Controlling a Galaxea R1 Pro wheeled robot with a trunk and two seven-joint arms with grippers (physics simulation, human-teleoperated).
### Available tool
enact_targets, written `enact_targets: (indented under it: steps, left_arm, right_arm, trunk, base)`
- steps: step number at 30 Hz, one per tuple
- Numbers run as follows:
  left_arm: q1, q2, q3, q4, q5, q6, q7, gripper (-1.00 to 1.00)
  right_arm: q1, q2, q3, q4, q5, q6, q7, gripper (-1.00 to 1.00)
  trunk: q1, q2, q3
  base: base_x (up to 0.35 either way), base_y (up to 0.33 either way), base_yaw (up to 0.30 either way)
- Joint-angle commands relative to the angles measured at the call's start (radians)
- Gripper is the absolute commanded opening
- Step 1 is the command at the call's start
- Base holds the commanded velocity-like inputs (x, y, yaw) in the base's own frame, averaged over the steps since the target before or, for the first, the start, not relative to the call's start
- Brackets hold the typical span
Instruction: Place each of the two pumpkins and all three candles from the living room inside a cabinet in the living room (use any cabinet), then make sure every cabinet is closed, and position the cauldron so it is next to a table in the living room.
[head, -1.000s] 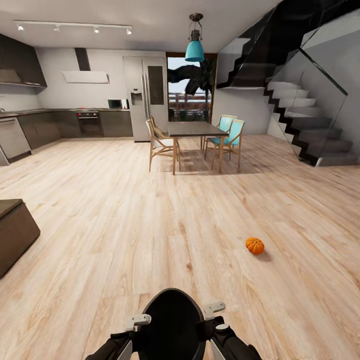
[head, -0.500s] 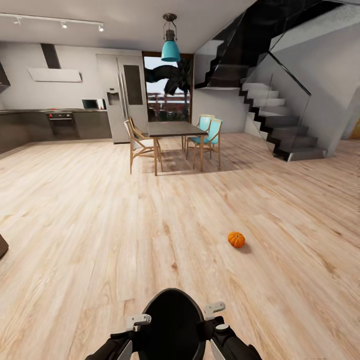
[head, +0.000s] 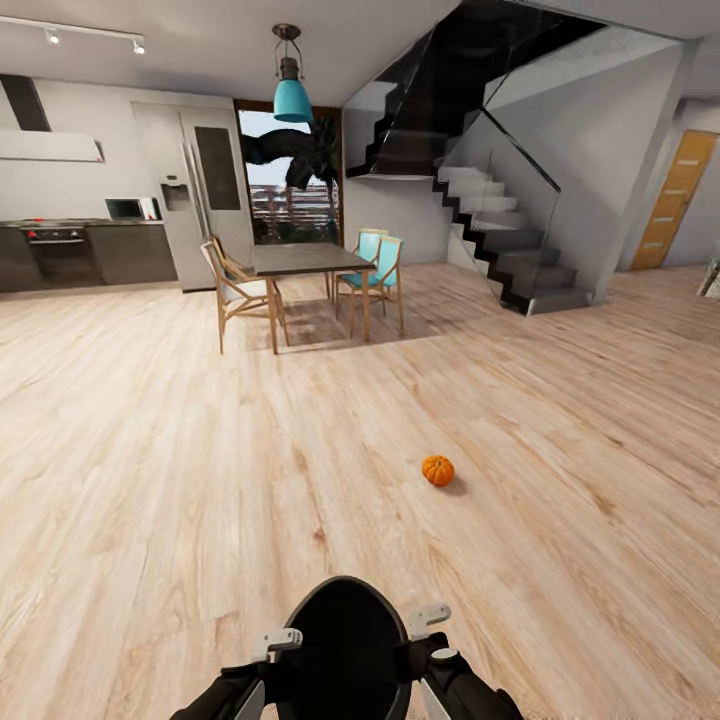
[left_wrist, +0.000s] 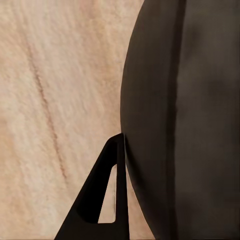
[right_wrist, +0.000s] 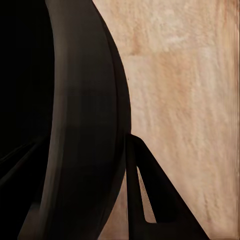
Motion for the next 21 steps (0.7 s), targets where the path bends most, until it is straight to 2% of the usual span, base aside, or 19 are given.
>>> enact_targets:
  steps: [1,21]
  left_arm:
    - [0.000,-0.001,-0.010,0.001,0.008,0.007,-0.001,-1.00]
    - [0.000,-0.001,-0.010,0.001,0.008,0.007,-0.001,-1.00]
  right_arm:
    - [-0.001,0.000,0.027,-0.011,-0.013,0.003,0.030,-1.00]
    - [-0.001,0.000,0.027,-0.011,-0.013,0.003,0.030,-1.00]
  trunk:
    - [0.000,0.000,-0.001]
    - [0.000,0.000,-0.001]
  base:
    - [0.000,0.000,-0.257]
    - [0.000,0.000,-0.257]
